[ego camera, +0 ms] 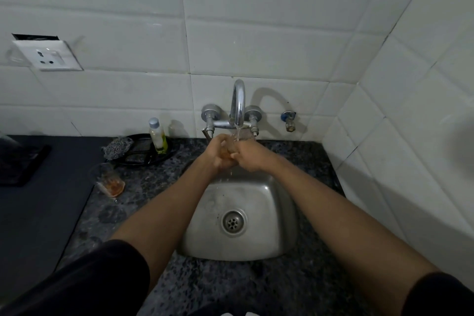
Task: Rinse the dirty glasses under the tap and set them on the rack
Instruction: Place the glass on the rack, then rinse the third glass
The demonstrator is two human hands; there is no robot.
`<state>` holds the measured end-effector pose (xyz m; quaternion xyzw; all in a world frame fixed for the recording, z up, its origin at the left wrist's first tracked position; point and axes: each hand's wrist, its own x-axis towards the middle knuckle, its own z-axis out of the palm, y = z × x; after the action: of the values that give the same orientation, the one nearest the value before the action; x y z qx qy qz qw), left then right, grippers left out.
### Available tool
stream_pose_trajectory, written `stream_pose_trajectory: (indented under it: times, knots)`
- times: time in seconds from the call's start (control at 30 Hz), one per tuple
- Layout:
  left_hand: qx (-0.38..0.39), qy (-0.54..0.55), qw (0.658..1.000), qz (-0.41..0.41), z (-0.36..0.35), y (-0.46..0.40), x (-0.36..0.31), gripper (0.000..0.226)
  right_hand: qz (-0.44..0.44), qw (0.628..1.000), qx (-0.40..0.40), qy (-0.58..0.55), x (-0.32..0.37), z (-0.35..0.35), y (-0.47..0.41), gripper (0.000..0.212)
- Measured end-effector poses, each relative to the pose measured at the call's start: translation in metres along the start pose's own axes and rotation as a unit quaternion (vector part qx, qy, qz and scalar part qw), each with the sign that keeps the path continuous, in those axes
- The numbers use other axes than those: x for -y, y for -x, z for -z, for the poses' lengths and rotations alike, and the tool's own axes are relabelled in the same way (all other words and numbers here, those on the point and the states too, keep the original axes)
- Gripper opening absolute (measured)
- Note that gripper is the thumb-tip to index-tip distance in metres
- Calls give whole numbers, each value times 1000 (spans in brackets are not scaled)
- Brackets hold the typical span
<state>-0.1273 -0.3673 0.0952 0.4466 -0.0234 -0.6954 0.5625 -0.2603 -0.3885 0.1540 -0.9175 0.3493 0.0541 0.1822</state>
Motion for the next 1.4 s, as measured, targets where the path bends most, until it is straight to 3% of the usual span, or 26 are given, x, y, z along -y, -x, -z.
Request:
stream_pose_trajectory:
  times: [0.13, 0.37, 0.53, 0.63, 0.73, 0.83, 0.9, 0.97, 1.03, 1.1, 1.17, 1.27, 1.33, 1.4]
  knots:
    - [-18, -4, 999, 29, 2, -5, -8, 46, 2, 998, -10, 58, -23, -1, 0, 39]
    - [12, 49, 999, 2, -2, -5, 0, 37, 51, 983, -173, -36, 1, -9, -2, 23]
    - [-6, 38, 999, 22, 1, -2, -4, 36, 88, 986, -123, 70, -15, -5, 7, 36]
    - [-27, 96, 995, 13, -2, -5, -4, 36, 27, 990, -126, -59, -11, -6, 7, 24]
    - [-4, 112, 994, -8, -7, -7, 3, 31, -25, 974, -167, -150, 2, -11, 1, 30]
    - [22, 87, 996, 16, -5, -4, 1, 39, 25, 985, -165, -33, -5, -8, 3, 26]
    - [28, 59, 997, 41, -6, 1, -5, 48, 77, 985, -143, 56, -19, -4, 7, 41]
    - [9, 56, 997, 45, -5, -1, -8, 47, 99, 979, -152, 90, -32, -7, 8, 38]
    - [-8, 76, 997, 24, -8, -4, -6, 40, 70, 983, -168, 8, -29, -10, 10, 15]
    - [-4, 92, 996, 13, -9, -8, -1, 31, 11, 978, -182, -99, -15, -13, 5, 25]
    - [7, 84, 996, 4, -9, -8, 3, 24, -27, 972, -194, -132, -8, -14, -1, 31]
    - [12, 75, 997, 6, -7, -6, -1, 30, 22, 988, -150, -15, -14, -11, 1, 30]
    - [16, 62, 998, -1, -8, -4, -6, 35, 63, 987, -124, 79, -27, -12, 3, 45]
    - [6, 61, 998, -16, -15, 2, -9, 37, 69, 987, -135, 56, -28, -17, 3, 40]
